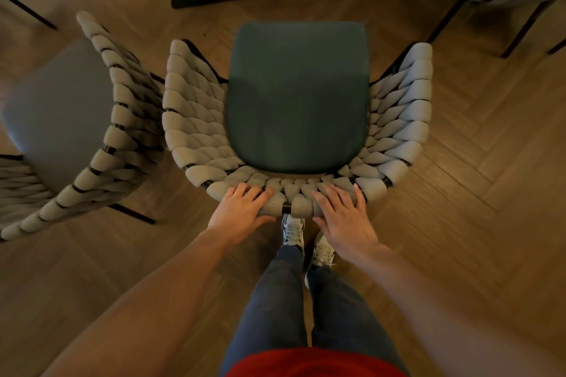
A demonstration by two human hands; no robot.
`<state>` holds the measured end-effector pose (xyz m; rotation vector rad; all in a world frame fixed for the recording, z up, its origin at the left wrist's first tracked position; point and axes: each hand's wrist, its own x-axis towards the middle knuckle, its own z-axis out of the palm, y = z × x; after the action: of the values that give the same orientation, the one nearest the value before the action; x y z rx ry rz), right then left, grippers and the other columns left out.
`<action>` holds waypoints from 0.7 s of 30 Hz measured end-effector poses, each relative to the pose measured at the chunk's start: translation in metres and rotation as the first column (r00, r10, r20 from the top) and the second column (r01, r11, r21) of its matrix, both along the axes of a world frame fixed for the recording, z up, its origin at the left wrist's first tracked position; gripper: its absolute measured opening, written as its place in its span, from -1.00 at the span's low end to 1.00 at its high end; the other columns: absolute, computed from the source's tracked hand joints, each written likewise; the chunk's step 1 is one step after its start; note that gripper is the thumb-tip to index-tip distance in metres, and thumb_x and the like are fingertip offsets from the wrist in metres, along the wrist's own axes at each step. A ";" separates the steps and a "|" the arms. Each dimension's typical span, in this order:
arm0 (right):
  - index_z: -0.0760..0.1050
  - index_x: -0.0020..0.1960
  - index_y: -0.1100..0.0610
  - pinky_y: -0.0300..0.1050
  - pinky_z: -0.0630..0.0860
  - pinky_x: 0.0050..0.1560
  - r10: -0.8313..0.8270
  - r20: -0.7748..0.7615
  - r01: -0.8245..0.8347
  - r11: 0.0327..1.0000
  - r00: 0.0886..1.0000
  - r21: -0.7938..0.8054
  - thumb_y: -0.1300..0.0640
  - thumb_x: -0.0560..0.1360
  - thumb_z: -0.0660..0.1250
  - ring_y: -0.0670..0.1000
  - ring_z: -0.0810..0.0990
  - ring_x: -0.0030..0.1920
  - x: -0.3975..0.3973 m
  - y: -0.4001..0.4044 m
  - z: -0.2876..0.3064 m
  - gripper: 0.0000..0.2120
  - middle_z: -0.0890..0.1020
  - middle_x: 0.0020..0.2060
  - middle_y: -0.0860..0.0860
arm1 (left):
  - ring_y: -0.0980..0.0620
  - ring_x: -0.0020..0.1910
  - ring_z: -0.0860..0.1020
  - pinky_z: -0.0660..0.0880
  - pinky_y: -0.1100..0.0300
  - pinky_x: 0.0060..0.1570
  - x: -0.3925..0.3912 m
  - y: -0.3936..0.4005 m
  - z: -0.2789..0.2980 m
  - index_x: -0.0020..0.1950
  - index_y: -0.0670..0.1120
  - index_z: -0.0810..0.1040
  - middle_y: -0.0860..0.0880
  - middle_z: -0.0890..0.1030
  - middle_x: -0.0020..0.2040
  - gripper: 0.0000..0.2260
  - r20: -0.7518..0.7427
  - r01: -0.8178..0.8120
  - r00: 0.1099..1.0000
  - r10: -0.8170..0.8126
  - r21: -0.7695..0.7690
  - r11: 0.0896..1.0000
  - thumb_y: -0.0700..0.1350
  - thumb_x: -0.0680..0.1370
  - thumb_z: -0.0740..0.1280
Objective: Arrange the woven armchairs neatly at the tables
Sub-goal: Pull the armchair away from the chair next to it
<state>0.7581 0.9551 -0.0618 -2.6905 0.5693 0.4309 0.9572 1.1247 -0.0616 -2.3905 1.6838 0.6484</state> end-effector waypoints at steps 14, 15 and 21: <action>0.30 0.42 0.00 0.25 0.14 0.48 0.013 0.054 -0.011 0.999 0.998 -0.040 -0.12 0.60 0.19 0.10 0.44 0.33 0.055 -0.087 -0.006 -0.56 0.51 0.24 0.01 | -0.10 0.20 0.48 0.42 -0.05 0.22 0.047 -0.076 -0.005 0.49 0.03 0.37 -0.02 0.54 0.25 -0.46 0.001 -0.049 0.999 0.050 -0.048 0.998 0.26 0.58 0.16; 0.30 0.43 0.00 0.25 0.15 0.49 0.014 0.056 -0.012 0.999 0.998 -0.042 -0.12 0.60 0.20 0.10 0.44 0.33 0.061 -0.095 -0.006 -0.56 0.51 0.24 0.00 | -0.11 0.17 0.50 0.45 -0.05 0.19 0.052 -0.083 -0.005 0.46 0.02 0.40 -0.03 0.56 0.23 -0.48 0.003 -0.049 0.999 0.049 -0.059 0.997 0.24 0.57 0.22; 0.33 0.44 -0.01 0.24 0.18 0.49 0.008 0.065 -0.005 0.999 0.998 -0.044 -0.13 0.59 0.19 0.09 0.45 0.34 0.105 -0.141 -0.006 -0.55 0.53 0.26 -0.01 | -0.10 0.15 0.52 0.47 -0.05 0.17 0.098 -0.126 -0.007 0.43 0.02 0.43 -0.02 0.58 0.20 -0.49 -0.016 -0.069 0.998 0.067 -0.098 0.993 0.25 0.56 0.21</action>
<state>0.8635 0.8140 -0.0679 -2.7378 0.5579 0.3347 1.0547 0.9986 -0.0685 -2.5267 1.6836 0.6056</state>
